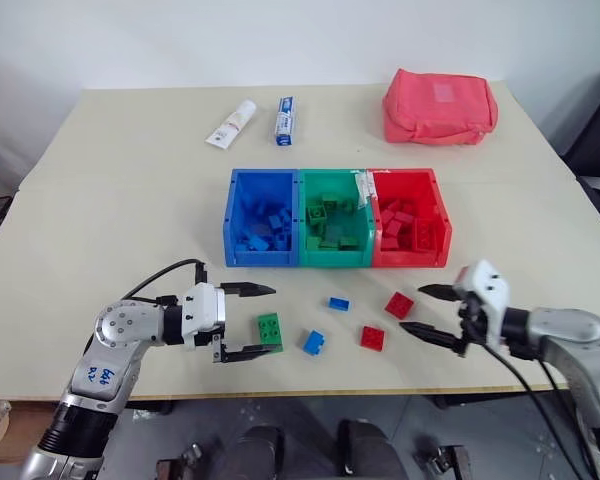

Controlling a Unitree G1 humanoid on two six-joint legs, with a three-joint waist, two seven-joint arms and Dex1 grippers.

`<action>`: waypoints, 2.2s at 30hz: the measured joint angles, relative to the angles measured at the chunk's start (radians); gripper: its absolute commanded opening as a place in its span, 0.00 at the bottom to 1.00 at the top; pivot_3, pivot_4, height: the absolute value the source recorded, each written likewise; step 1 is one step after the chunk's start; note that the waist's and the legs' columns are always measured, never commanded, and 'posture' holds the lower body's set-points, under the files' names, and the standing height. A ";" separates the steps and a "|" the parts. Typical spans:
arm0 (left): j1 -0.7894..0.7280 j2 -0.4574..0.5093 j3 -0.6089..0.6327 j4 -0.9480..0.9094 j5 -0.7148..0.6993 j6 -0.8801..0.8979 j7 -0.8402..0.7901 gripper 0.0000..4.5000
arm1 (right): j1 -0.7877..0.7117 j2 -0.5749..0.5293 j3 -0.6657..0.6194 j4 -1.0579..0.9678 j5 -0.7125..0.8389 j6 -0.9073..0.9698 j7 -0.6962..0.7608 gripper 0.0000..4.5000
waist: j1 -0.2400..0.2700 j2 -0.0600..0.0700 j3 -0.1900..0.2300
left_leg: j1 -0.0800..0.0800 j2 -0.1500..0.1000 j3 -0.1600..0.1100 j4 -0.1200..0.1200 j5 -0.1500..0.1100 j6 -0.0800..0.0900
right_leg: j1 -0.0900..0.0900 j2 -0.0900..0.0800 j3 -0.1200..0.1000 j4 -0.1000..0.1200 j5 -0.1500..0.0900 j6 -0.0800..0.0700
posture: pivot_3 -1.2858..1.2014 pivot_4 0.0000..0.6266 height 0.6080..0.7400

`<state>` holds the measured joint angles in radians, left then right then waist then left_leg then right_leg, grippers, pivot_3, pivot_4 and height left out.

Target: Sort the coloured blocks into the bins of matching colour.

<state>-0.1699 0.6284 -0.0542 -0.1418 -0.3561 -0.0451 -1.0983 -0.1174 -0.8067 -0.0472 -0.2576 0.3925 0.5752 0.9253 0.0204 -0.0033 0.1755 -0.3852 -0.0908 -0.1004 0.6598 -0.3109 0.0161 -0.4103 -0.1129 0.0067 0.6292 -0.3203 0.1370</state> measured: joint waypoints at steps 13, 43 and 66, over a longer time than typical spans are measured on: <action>0.054 -0.006 0.055 -0.051 -0.018 0.053 0.087 1.00 | -0.087 0.023 0.042 0.077 -0.044 -0.022 -0.018 0.33 | 0.004 0.000 0.000 | 0.000 0.000 0.000 0.001 0.000 0.000 | 0.001 0.000 0.000 0.000 0.000 0.000 | 0.52 0.24 1.00; 0.013 0.013 0.146 0.003 -0.063 0.123 0.130 1.00 | -0.172 0.062 -0.206 0.178 0.064 -0.243 0.030 0.99 | 0.004 0.000 0.000 | -0.002 -0.001 0.000 0.002 -0.001 0.001 | -0.001 0.000 -0.002 0.002 0.000 0.000 | 0.52 0.24 1.00; 0.049 0.060 0.046 0.023 -0.055 0.047 -0.115 1.00 | 0.024 -0.082 0.101 -0.063 -0.039 -0.184 0.241 0.99 | 0.004 0.001 0.000 | -0.001 -0.001 0.000 0.003 0.000 0.001 | 0.001 -0.001 0.001 -0.001 0.002 0.002 | 0.52 0.24 1.00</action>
<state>-0.1204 0.6883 -0.0082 -0.1192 -0.4113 0.0024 -1.2136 -0.0930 -0.8885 0.0542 -0.3201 0.3536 0.3910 1.1659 0.0243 -0.0020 0.1752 -0.3860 -0.0913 -0.1005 0.6627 -0.3114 0.0176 -0.4091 -0.1138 0.0077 0.6279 -0.3186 0.1392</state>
